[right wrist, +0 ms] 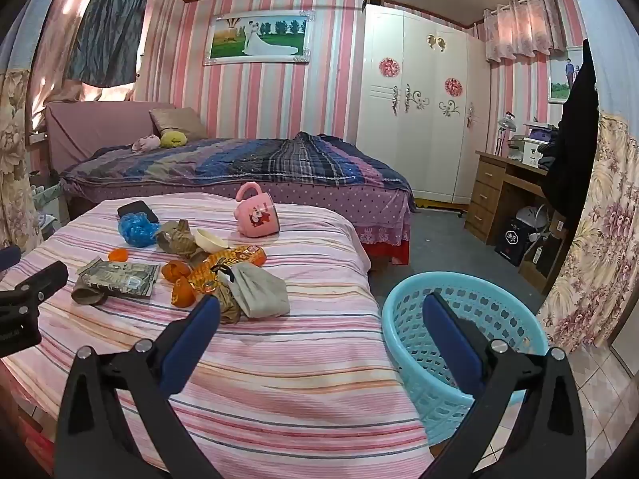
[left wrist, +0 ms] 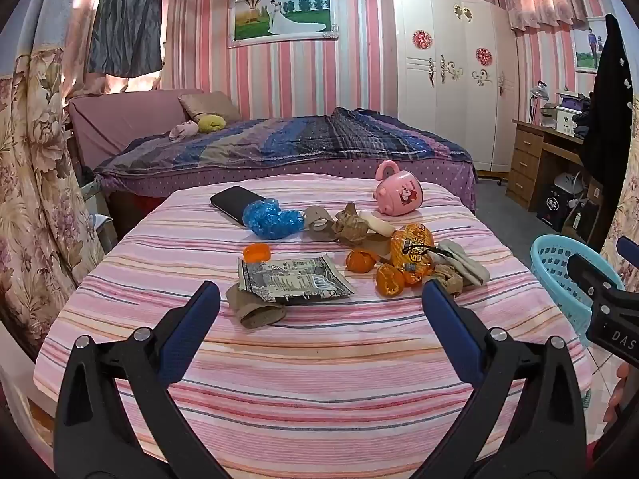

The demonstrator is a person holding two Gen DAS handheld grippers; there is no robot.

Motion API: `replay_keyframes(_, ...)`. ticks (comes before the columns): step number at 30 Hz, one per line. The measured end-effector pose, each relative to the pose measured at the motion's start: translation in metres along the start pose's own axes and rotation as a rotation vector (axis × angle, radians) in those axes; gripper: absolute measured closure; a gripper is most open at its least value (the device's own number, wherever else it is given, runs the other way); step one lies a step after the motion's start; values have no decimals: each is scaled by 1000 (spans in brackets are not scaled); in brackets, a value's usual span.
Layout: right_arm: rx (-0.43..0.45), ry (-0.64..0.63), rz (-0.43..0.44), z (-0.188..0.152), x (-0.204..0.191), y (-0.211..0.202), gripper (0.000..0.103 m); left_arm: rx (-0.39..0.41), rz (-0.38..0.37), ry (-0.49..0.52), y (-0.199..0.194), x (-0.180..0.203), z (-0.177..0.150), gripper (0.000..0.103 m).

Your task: Collect trash

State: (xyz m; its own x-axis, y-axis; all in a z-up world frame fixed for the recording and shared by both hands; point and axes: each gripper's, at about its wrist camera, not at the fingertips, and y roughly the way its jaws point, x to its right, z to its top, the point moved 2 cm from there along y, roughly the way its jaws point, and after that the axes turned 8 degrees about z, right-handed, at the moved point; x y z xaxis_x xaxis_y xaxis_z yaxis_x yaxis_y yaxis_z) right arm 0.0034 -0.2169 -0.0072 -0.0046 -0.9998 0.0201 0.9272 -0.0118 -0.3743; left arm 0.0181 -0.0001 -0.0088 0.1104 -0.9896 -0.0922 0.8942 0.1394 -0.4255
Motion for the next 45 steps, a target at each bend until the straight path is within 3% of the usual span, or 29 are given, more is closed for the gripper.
replay_keyframes(45,4,1,-2,1,3,0,4,8,-4,1,-1,-1,0,5)
